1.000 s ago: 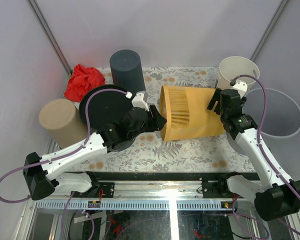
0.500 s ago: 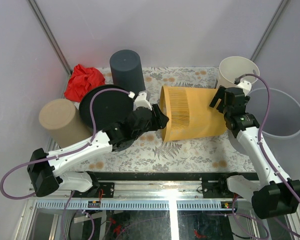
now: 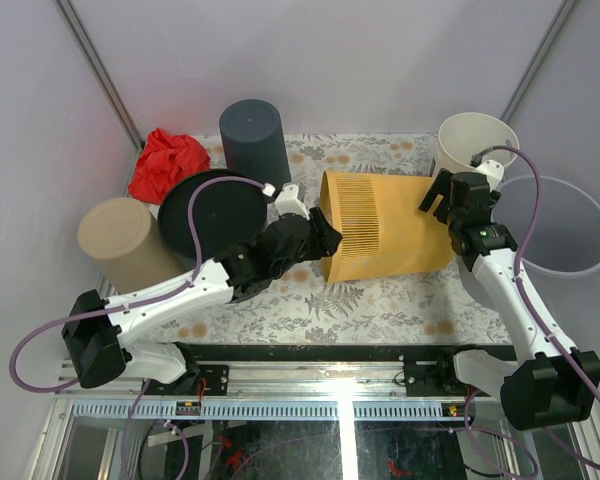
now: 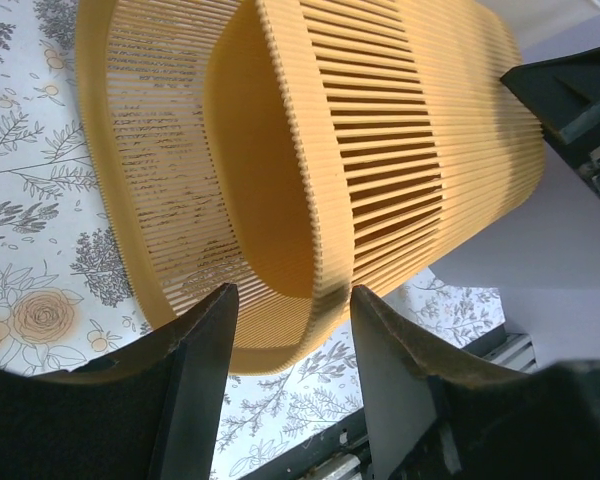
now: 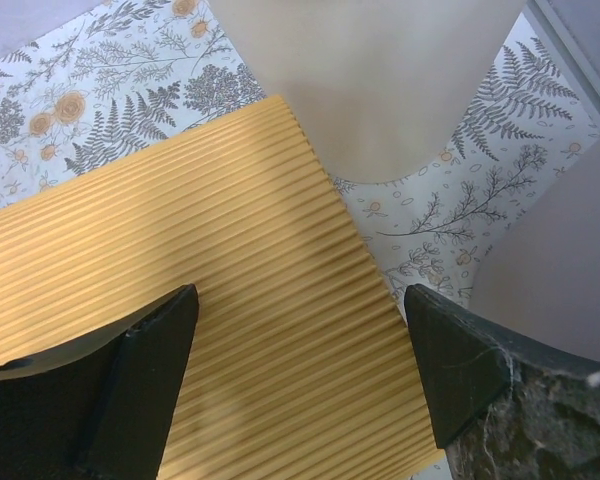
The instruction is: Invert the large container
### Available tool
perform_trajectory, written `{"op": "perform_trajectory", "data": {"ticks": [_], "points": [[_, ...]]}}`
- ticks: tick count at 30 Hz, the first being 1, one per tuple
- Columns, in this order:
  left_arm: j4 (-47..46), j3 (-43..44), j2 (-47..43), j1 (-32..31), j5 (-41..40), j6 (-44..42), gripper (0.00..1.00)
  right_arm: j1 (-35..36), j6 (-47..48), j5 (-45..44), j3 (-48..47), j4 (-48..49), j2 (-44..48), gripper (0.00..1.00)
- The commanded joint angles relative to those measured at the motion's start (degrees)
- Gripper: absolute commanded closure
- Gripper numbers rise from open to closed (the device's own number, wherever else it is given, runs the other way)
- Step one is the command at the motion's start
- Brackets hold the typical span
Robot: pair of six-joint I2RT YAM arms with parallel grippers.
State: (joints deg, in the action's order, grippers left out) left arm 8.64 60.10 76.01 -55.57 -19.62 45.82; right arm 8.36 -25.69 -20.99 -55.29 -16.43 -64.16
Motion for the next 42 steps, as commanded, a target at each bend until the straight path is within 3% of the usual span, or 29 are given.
{"op": "perform_trajectory", "data": {"ticks": [1, 8, 17, 22, 31, 42], "points": [[-2.65, 1.97, 0.96, -0.44, -3.27, -0.09, 0.52, -0.89, -1.20, 3.62, -0.14, 1.05, -0.84, 0.11], [-0.63, 2.69, 0.43, -0.43, -6.17, -1.70, 0.52, -0.91, -2.72, 13.84, 2.52, 4.17, 1.16, 0.21], [2.40, 5.31, 1.28, -0.47, -9.10, -2.51, 0.60, -0.83, -3.49, 19.69, 6.81, 7.42, 3.15, 0.22], [4.57, 6.45, 2.46, -0.43, -10.45, -2.49, 0.73, -0.86, -3.49, 20.68, 9.06, 9.84, 1.98, 0.21], [5.42, 6.01, 2.13, -0.47, -10.91, -2.75, 0.67, -0.82, -4.15, 24.04, 8.72, 10.56, 5.37, 0.26], [3.05, 4.40, 0.00, -0.47, -5.98, -2.86, 0.64, -0.80, -4.72, 27.99, 1.37, 5.55, 11.73, 0.31]]}}
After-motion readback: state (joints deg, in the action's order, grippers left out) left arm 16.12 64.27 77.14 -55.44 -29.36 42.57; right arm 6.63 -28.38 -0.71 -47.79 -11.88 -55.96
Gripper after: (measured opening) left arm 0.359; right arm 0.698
